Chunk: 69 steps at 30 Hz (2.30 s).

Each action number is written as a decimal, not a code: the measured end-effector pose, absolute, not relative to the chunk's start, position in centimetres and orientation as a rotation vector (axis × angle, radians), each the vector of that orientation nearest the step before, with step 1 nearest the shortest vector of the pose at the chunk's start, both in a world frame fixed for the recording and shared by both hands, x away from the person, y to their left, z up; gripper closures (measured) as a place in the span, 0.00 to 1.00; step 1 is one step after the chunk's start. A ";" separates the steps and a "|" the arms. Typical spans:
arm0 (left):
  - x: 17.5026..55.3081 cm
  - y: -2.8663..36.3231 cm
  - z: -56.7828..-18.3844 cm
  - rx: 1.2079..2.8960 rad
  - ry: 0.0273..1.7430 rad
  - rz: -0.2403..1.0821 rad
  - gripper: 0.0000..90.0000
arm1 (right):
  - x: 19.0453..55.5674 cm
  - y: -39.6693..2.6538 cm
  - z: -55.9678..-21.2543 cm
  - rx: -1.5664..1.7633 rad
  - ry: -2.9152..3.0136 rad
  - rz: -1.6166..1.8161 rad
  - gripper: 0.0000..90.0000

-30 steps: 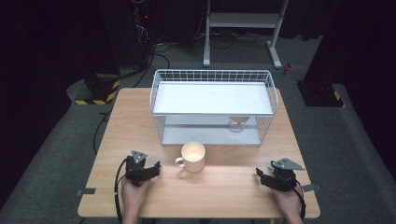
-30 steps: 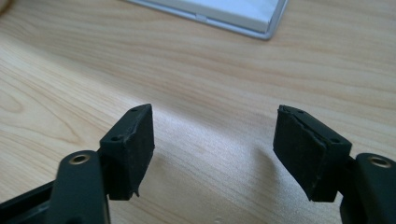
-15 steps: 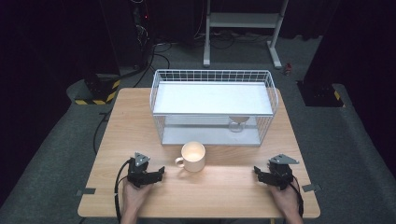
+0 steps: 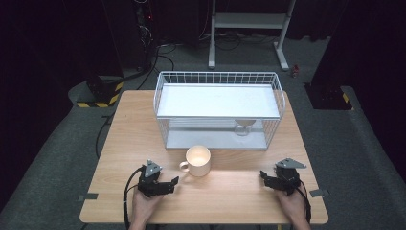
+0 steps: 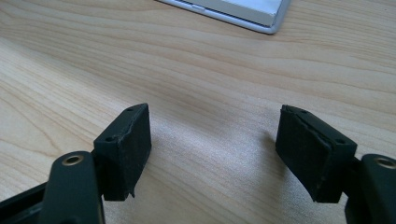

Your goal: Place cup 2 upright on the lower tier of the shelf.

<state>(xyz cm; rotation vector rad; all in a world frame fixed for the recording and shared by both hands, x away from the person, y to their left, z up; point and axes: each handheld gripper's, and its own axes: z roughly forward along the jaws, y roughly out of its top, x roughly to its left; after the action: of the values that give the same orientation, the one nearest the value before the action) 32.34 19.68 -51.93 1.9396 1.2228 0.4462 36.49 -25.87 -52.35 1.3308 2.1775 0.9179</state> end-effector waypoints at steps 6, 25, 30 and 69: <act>31.9 18.8 -51.8 1.947 1.178 0.408 0.14 | 36.5 -25.9 -52.4 1.325 2.182 0.918 0.30; 32.7 16.5 -51.6 1.961 1.102 0.420 0.11 | 36.4 -25.9 -52.3 1.326 2.183 0.919 0.30; 33.0 16.1 -51.7 1.949 1.107 0.413 0.10 | 36.4 -25.9 -52.3 1.326 2.182 0.919 0.30; 35.9 11.8 -49.3 1.993 1.004 0.503 0.05 | 36.4 -25.9 -52.3 1.327 2.182 0.916 0.30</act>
<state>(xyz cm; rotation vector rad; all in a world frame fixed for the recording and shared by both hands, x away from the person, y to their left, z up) 35.86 11.82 -49.34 1.9932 1.0042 0.5031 36.37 -25.85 -52.34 1.3271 2.1818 0.9157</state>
